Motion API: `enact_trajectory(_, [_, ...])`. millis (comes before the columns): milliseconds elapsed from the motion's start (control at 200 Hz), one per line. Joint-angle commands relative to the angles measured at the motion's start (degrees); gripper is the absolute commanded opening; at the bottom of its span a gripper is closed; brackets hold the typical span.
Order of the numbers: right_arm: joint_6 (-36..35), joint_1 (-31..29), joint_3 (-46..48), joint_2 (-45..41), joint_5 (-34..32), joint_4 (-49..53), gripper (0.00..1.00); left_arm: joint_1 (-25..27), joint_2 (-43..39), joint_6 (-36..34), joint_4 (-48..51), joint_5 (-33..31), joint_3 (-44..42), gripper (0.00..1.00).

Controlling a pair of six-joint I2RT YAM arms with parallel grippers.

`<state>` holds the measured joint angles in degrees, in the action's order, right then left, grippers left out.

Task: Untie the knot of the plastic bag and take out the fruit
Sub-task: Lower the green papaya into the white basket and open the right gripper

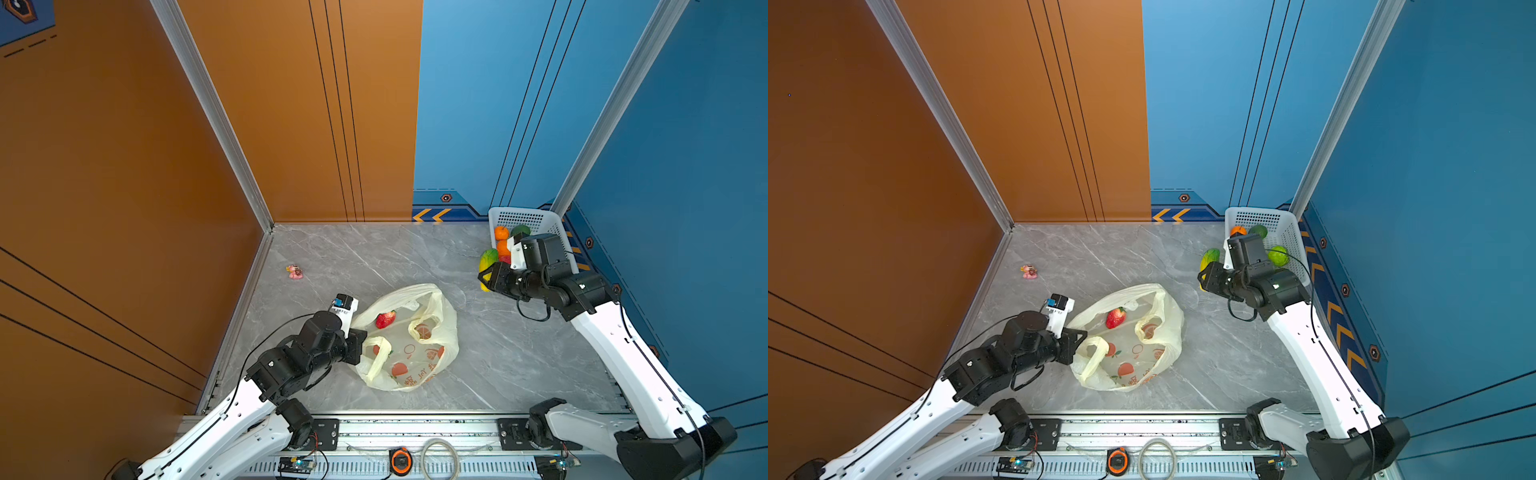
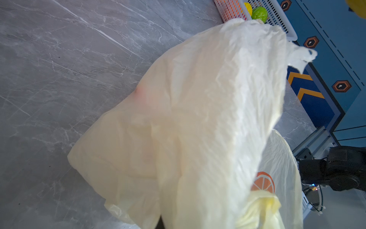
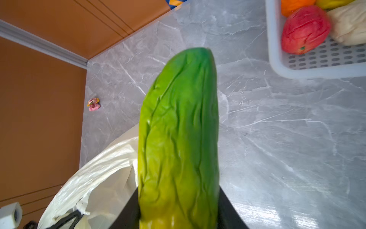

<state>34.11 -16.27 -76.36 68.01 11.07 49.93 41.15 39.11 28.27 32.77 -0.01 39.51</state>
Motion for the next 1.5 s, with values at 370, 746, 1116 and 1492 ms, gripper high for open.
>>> enact_trajectory(370, [-9.7, 20.3, -9.2, 23.2, -0.4, -12.0, 0.4, -0.5, 0.7, -0.6, 0.0, -0.9, 1.4, 0.0])
enact_trajectory(746, [-14.7, 27.2, -37.9, 52.5, -2.5, -5.9, 0.41, -0.5, 1.0, -0.2, -0.5, -1.5, 1.6, 0.0])
enact_trajectory(1116, [-15.9, 29.4, -58.0, 70.2, -5.3, 0.9, 0.52, -0.6, 3.6, 0.0, -1.8, -1.7, 2.5, 0.0])
enact_trajectory(1492, [-16.3, 29.6, -56.4, 65.8, -7.4, 0.9, 0.81, -0.6, 4.2, 0.2, -1.8, -2.0, 2.8, 0.0])
